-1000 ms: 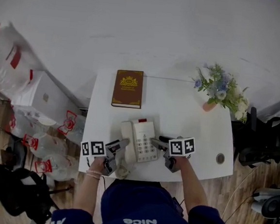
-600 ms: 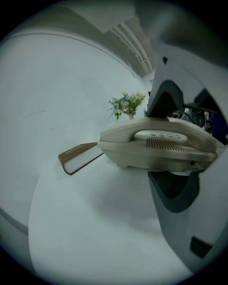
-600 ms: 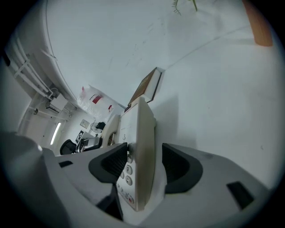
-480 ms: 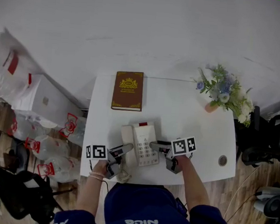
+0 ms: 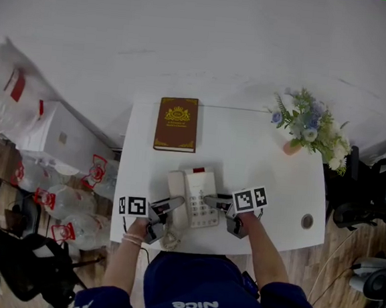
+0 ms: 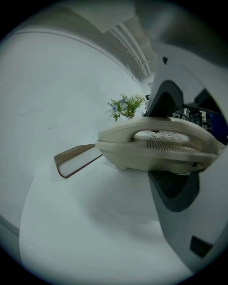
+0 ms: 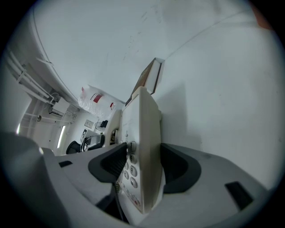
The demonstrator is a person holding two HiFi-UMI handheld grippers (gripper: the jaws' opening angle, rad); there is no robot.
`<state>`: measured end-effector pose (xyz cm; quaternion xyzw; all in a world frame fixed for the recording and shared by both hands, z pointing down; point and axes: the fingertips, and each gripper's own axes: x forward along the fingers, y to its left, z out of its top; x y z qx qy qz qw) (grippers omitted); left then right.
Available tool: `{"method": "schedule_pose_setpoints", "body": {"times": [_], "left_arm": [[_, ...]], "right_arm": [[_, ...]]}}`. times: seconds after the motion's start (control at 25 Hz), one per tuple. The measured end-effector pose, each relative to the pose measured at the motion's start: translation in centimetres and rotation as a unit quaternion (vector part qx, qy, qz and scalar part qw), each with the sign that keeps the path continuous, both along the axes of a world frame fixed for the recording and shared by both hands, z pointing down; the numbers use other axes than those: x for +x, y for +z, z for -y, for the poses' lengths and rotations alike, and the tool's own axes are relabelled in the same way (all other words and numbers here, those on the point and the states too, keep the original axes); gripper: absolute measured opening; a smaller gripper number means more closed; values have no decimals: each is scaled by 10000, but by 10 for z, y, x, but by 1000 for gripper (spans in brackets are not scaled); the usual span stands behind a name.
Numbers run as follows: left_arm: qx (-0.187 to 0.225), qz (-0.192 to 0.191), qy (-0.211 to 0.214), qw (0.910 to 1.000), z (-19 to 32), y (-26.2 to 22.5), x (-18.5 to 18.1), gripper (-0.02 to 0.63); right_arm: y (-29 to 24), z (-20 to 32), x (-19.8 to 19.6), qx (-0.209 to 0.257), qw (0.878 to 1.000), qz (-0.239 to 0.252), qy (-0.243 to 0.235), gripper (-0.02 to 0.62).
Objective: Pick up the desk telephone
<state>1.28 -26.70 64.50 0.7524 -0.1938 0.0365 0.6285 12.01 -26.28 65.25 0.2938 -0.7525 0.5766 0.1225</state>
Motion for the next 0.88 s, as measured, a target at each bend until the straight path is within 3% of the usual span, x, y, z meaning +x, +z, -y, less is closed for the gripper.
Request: {"method": "schedule_pose_setpoints", "body": {"times": [0.6,0.88], "left_arm": [[16,43,-135,9999,1,3,-2,370],[-39,-46,-48,10000,-6,2,-2,370]], "right_arm": [[-1,1,2,99,9996,-43,257,252],[-3,-10,6,128,9968,121,784,236]]}}
